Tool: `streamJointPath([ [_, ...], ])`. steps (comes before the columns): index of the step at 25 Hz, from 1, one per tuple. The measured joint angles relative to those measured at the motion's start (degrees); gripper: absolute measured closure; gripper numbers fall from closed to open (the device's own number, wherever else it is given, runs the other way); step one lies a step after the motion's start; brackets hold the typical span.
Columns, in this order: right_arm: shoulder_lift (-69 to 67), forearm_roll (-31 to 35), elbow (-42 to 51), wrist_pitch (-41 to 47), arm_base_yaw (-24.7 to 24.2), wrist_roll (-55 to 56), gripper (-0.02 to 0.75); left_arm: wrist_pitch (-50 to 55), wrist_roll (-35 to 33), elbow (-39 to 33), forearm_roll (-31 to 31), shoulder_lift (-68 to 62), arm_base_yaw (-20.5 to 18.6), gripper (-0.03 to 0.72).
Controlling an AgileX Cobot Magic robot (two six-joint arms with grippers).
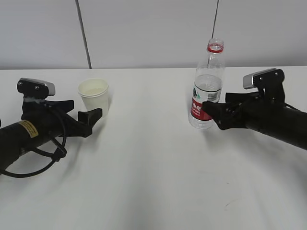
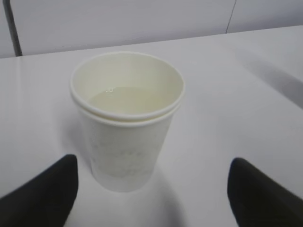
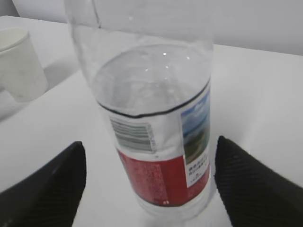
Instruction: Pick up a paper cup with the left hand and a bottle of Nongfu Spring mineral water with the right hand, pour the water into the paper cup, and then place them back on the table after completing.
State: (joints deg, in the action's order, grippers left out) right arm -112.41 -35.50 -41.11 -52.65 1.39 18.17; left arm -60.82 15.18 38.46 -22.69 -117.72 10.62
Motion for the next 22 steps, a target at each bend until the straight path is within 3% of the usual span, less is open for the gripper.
streamJointPath([
  [13,9.46,2.20,10.74,0.34,0.00,-1.86,0.121,0.25,-0.05,-1.83,-0.68,2.80,0.00,0.104],
  [22,19.53,3.48,12.56,10.52,0.00,-2.93,0.130,6.76,1.15,-5.17,-0.68,9.82,0.00,0.104],
])
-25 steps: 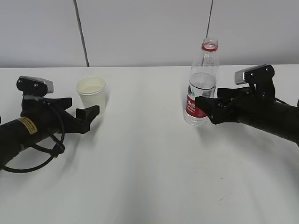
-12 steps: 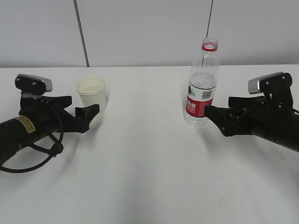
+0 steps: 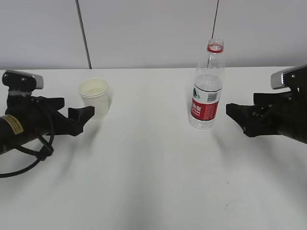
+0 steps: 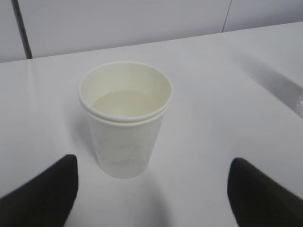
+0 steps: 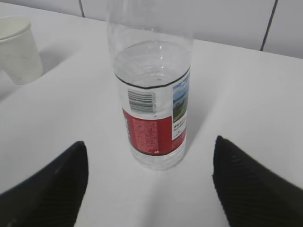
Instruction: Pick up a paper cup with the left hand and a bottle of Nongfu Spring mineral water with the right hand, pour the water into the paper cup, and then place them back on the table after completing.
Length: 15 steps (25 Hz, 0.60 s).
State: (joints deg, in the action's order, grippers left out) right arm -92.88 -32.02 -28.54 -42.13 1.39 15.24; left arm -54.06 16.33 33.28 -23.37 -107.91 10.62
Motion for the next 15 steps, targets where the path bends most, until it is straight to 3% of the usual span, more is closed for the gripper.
streamJointPath([
  [9,11.36,1.10,-0.38,9.96,0.00,4.13,0.142,12.83,6.56,-0.04,-0.07,13.22,0.00,0.106],
  [15,13.13,1.10,-7.02,18.92,0.00,10.82,0.143,25.97,9.81,2.94,-0.50,21.95,0.00,0.136],
])
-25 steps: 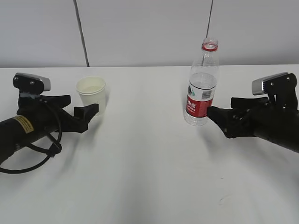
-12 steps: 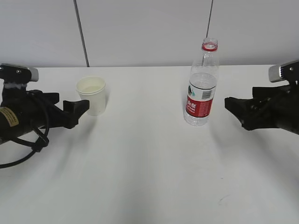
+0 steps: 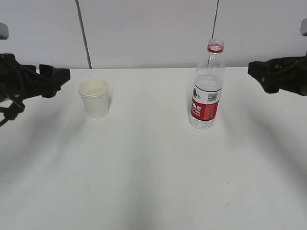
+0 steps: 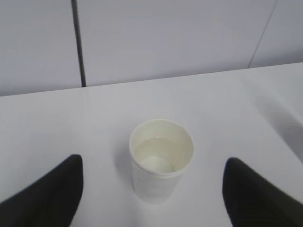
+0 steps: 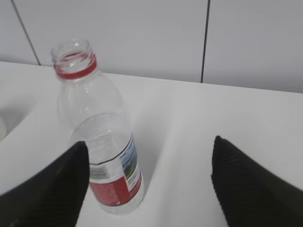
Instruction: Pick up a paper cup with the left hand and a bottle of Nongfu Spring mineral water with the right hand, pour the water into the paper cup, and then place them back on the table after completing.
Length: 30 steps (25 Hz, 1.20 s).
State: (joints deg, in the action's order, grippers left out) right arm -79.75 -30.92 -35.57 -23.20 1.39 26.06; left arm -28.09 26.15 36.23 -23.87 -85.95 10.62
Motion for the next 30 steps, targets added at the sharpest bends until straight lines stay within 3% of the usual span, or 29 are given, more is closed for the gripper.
streamJointPath([
  [6,0.00,-0.34,-9.77,9.68,0.00,1.82,0.143,16.10,1.45,7.88,0.00,4.54,1.43,0.148],
  [13,-1.14,-6.42,-21.88,20.10,0.00,1.97,0.143,34.60,1.65,20.28,2.23,4.75,5.30,0.188],
  [18,-3.21,-6.46,-27.09,35.04,0.60,2.13,0.144,45.44,1.65,27.42,2.97,4.75,7.57,0.215],
  [30,-3.21,-2.79,-30.63,58.33,7.46,1.53,0.146,69.89,1.65,32.71,7.45,4.75,7.90,0.246],
])
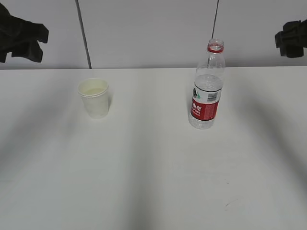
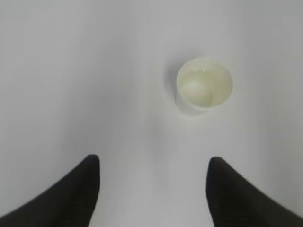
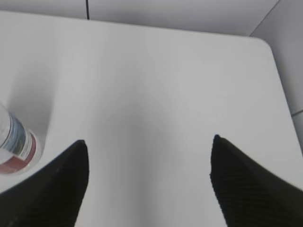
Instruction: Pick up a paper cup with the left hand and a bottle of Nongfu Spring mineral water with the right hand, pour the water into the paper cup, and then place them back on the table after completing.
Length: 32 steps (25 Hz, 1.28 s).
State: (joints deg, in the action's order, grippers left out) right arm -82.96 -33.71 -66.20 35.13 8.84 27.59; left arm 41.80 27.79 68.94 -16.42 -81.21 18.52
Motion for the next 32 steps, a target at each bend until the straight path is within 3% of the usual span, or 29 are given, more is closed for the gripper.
streamJointPath([
  [6,0.00,11.49,-2.19,13.06,0.23,-7.80,0.146,12.53,-2.70,2.85,4.39,0.00,0.00,0.251],
  [14,0.00,21.42,-9.35,33.15,0.23,-16.74,0.146,28.20,-8.55,4.44,8.59,-1.77,0.00,0.251],
  [23,0.00,31.44,-10.87,35.43,0.31,-24.59,0.146,28.76,-11.59,4.44,11.63,-2.00,0.00,0.251],
  [32,0.93,32.29,-10.74,35.43,0.31,-25.49,0.146,28.75,-12.12,3.76,12.50,-0.26,0.00,0.251],
])
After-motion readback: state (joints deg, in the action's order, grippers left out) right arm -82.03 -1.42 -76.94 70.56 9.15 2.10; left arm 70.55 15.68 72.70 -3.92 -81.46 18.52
